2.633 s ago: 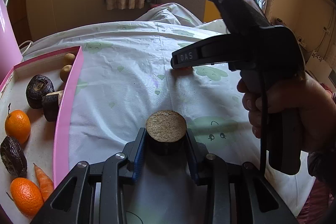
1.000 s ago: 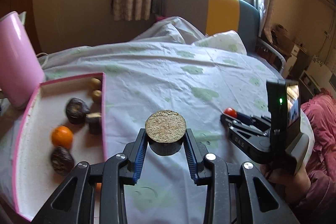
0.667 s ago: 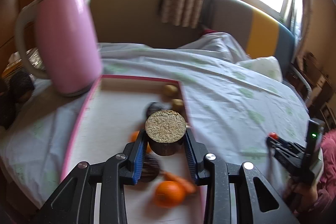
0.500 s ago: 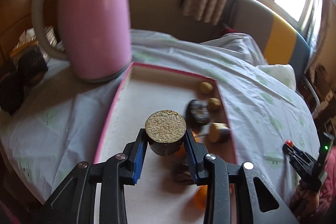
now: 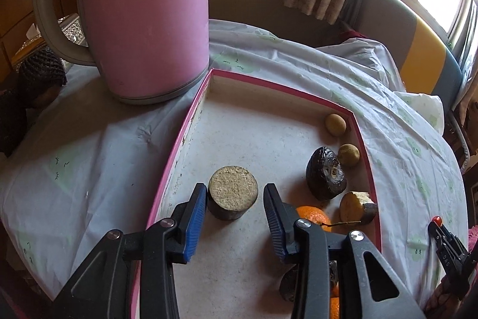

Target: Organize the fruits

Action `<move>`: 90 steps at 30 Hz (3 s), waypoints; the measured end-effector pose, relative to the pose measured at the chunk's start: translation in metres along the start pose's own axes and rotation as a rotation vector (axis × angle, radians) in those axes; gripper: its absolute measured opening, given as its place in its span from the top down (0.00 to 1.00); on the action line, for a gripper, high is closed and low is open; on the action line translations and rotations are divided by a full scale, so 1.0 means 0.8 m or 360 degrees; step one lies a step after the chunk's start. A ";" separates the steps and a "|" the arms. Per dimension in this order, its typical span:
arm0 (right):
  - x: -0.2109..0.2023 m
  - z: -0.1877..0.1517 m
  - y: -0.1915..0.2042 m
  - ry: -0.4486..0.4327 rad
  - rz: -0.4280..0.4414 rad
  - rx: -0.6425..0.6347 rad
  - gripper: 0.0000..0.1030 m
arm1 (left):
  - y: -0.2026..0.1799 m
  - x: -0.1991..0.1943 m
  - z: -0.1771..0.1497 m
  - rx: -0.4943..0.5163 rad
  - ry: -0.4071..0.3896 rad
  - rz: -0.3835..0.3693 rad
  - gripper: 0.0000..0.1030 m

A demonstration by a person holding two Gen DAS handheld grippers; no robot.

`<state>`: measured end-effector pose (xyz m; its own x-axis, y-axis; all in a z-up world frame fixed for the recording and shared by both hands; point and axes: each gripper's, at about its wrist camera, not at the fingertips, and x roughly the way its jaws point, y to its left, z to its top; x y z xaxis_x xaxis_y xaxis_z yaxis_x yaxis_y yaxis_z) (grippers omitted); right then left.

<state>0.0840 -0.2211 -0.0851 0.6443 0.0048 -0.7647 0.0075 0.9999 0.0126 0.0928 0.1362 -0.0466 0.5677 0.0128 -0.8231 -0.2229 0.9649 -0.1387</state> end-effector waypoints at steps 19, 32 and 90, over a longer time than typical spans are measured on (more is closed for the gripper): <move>-0.001 0.000 0.000 0.0001 -0.0013 -0.0015 0.72 | -0.037 -0.077 -0.043 0.0101 -0.0184 -0.0006 0.62; -0.011 0.004 0.035 0.0023 0.0066 -0.0083 0.73 | -0.048 -0.085 -0.063 0.0167 -0.0170 -0.0032 0.62; -0.121 -0.010 0.208 -0.0215 0.0311 -0.0217 0.26 | -0.058 -0.151 -0.090 0.0094 -0.0449 0.0157 0.33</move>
<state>0.0170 -0.0550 -0.0141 0.7196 0.2051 -0.6635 -0.2243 0.9728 0.0575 -0.0228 0.0711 0.0197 0.7453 0.1714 -0.6443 -0.2461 0.9689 -0.0269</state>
